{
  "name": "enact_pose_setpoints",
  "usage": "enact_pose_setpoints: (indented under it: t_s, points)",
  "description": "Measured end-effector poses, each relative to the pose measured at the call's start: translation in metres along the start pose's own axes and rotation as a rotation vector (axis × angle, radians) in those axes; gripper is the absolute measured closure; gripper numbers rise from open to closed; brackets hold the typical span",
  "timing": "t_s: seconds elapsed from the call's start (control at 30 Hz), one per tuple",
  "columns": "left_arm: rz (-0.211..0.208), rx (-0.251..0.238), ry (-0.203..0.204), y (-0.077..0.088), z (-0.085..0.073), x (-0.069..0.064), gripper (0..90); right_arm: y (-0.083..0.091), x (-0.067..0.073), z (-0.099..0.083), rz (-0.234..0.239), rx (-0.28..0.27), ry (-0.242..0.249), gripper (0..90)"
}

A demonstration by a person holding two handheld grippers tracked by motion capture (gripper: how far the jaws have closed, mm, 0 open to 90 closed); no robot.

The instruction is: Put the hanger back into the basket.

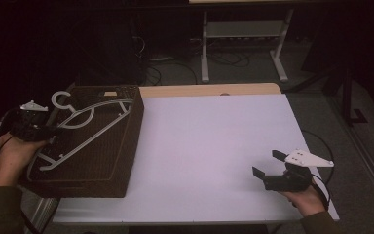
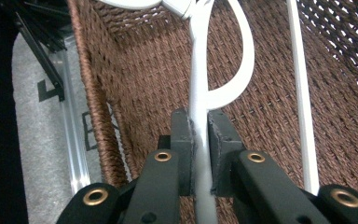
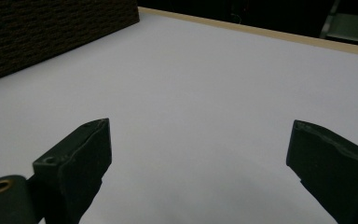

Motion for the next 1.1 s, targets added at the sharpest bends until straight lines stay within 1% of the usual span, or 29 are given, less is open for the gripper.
enact_pose_setpoints:
  t_s: [0.1,0.13,0.17,0.2,0.23,0.3,0.33,0.53,0.63,0.67,0.77,0.8,0.83,0.87,0.9,1.0,1.1]
  points:
    - [-0.009,0.006,0.007,-0.003,-0.003,0.0,81.9,0.0,0.0,0.0,0.001,0.0,0.0,6.2]
    - [-0.018,-0.009,0.017,-0.004,-0.003,0.0,79.2,0.0,0.0,0.0,0.0,0.0,0.0,6.2]
    - [-0.018,-0.009,0.017,-0.004,-0.003,0.0,71.6,0.0,0.0,0.0,0.001,0.0,0.001,6.3]
    - [-0.035,-0.041,0.055,-0.002,-0.001,0.002,67.8,0.0,0.0,0.0,0.001,-0.001,-0.001,6.3]
    - [-0.038,-0.049,0.06,-0.001,0.0,0.002,63.9,0.0,0.0,0.0,0.001,-0.001,-0.001,6.2]
    - [-0.054,-0.078,0.08,0.001,0.002,0.002,58.6,0.0,0.0,0.0,0.002,-0.002,-0.001,6.3]
    - [-0.059,-0.088,0.082,0.002,0.003,0.002,56.1,0.0,0.0,0.0,0.002,-0.002,-0.001,6.2]
    - [-0.096,-0.173,0.122,0.008,0.015,-0.004,40.9,0.001,0.001,0.001,0.002,-0.003,-0.005,6.2]
    - [-0.116,-0.204,0.138,0.009,0.021,-0.008,34.6,0.0,0.0,0.001,0.003,-0.006,0.002,6.3]
    - [-0.124,-0.21,0.147,0.01,0.023,-0.01,32.3,0.0,0.0,0.001,0.003,-0.005,0.001,6.2]
    - [-0.135,-0.241,0.145,0.01,0.029,-0.016,26.5,0.0,0.0,0.002,0.002,-0.003,-0.008,6.2]
    - [-0.141,-0.25,0.148,0.011,0.031,-0.019,24.3,0.0,0.0,0.004,0.003,-0.007,-0.004,6.2]
    - [-0.138,-0.27,0.146,0.011,0.034,-0.021,22.4,0.0,0.0,0.005,0.003,-0.011,-0.001,6.2]
    - [-0.14,-0.277,0.14,0.012,0.037,-0.025,20.0,0.0,0.001,0.007,0.004,-0.013,-0.007,6.2]
    - [-0.149,-0.289,0.137,0.013,0.04,-0.028,18.1,0.0,0.001,0.008,0.006,-0.014,-0.003,6.2]
    - [-0.167,-0.336,0.134,0.018,0.05,-0.039,15.4,-0.001,0.001,0.012,0.008,-0.02,-0.007,6.2]
    - [-0.201,-0.381,0.147,0.022,0.059,-0.052,14.2,-0.002,0.0,0.016,0.008,-0.028,-0.012,6.1]
Point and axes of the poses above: each handheld gripper's, and its own axes: y roughly backward along the jaws, z roughly out of its top, x roughly to its left, the point moved 8 cm from there along -y, roughly forward along the jaws, and after that the axes turned 12 degrees about -x, right-handed, at the moved point
